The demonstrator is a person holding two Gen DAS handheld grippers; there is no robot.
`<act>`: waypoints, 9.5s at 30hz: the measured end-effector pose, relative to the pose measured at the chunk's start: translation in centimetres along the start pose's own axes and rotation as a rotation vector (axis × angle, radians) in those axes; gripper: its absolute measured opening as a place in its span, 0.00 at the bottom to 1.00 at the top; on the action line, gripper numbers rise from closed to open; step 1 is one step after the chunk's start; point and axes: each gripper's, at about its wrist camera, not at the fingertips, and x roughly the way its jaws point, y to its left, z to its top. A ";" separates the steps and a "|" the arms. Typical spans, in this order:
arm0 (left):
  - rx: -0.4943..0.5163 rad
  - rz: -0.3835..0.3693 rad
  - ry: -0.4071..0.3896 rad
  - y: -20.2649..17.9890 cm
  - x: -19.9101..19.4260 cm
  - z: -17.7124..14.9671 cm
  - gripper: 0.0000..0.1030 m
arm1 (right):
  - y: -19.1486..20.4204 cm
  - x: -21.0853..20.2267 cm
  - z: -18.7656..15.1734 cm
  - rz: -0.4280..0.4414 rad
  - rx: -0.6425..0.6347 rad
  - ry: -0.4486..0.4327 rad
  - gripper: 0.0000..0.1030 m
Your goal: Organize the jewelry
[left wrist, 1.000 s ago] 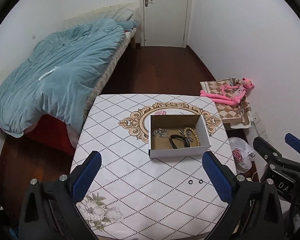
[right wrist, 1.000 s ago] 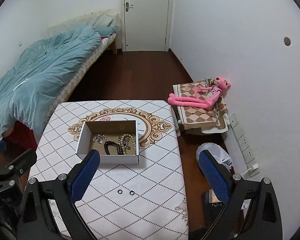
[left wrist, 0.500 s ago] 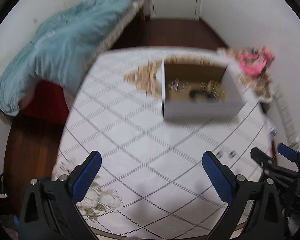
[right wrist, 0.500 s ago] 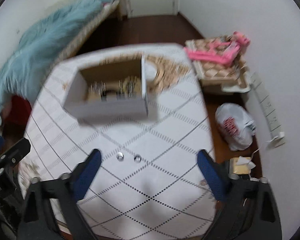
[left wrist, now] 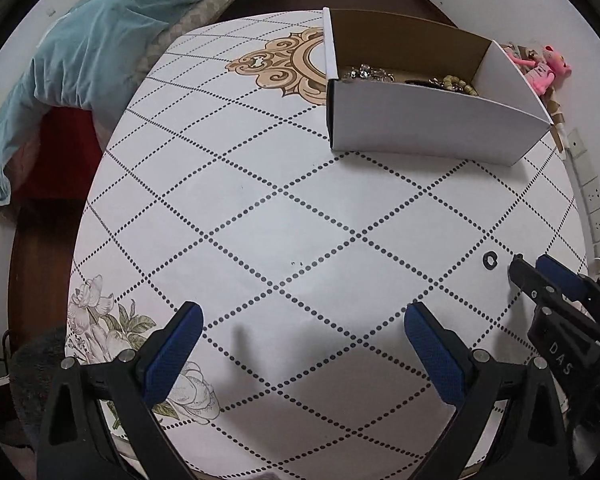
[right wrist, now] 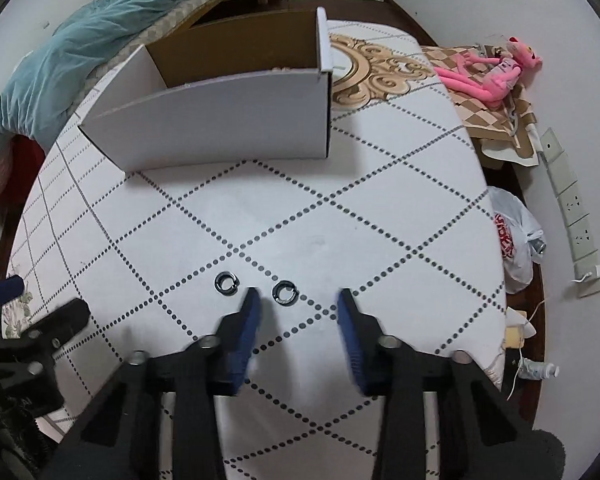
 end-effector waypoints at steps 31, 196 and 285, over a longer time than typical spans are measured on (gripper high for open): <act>0.181 -0.196 -0.059 -10.4 1.7 1.5 0.07 | -9.1 -2.6 -1.9 -0.047 0.171 -0.050 0.00; -0.050 -0.087 -0.471 3.2 -29.2 0.7 0.99 | 1.1 -35.4 2.7 -0.117 0.028 -0.460 1.00; -0.024 -0.016 -0.235 1.8 -19.0 10.8 0.99 | -0.1 -22.0 13.9 -0.102 0.014 -0.162 1.00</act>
